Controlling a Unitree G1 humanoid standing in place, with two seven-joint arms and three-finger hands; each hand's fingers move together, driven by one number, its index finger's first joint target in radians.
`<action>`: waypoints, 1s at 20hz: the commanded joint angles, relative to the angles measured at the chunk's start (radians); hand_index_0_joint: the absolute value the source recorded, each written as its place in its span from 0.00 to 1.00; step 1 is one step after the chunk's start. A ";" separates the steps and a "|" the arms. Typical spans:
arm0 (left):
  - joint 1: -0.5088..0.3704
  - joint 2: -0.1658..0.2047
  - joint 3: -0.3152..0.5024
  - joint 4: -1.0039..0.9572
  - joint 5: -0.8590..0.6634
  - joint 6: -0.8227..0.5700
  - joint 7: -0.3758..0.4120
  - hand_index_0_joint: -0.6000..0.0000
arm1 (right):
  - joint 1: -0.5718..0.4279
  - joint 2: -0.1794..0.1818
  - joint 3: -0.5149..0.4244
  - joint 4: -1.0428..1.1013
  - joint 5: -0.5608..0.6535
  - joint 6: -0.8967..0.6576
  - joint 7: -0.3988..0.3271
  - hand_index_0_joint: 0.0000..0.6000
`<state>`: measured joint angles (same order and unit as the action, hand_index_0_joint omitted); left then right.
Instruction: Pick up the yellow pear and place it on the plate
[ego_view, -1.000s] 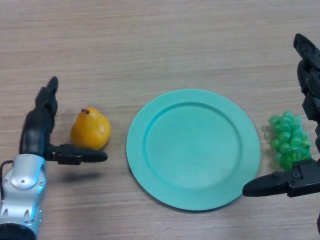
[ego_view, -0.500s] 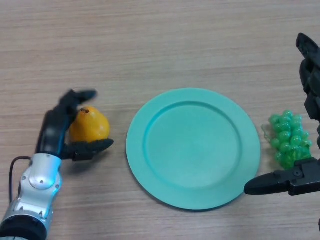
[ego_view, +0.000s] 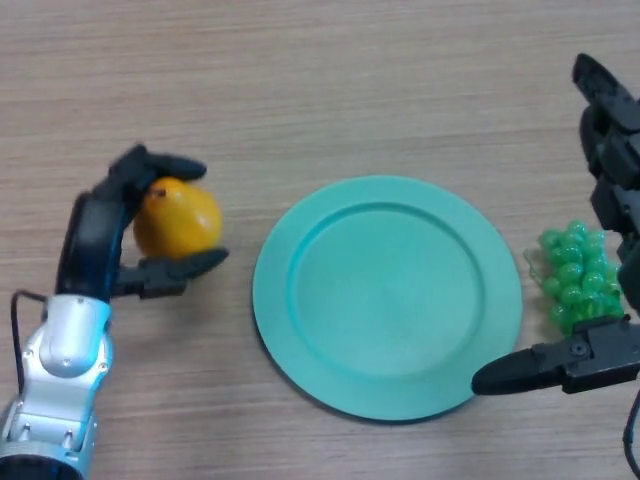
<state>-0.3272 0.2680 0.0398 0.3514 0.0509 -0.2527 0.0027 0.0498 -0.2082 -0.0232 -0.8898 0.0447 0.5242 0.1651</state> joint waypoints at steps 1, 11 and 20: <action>0.014 -0.006 -0.003 -0.227 -0.054 0.032 -0.047 0.00 | -0.029 -0.019 -0.027 -0.070 -0.007 -0.086 -0.025 0.00; 0.008 -0.078 -0.356 -0.180 0.167 0.136 0.049 0.00 | 0.003 -0.022 -0.104 -0.101 0.042 -0.109 -0.013 0.00; 0.014 -0.078 -0.376 -0.244 0.107 0.219 0.071 1.00 | 0.019 -0.016 -0.129 -0.150 0.048 -0.076 -0.008 0.00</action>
<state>-0.2725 0.1844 -0.3795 0.1482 0.1364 0.0584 0.0668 0.0860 -0.2088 -0.1184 -0.9813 0.0899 0.5415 0.1741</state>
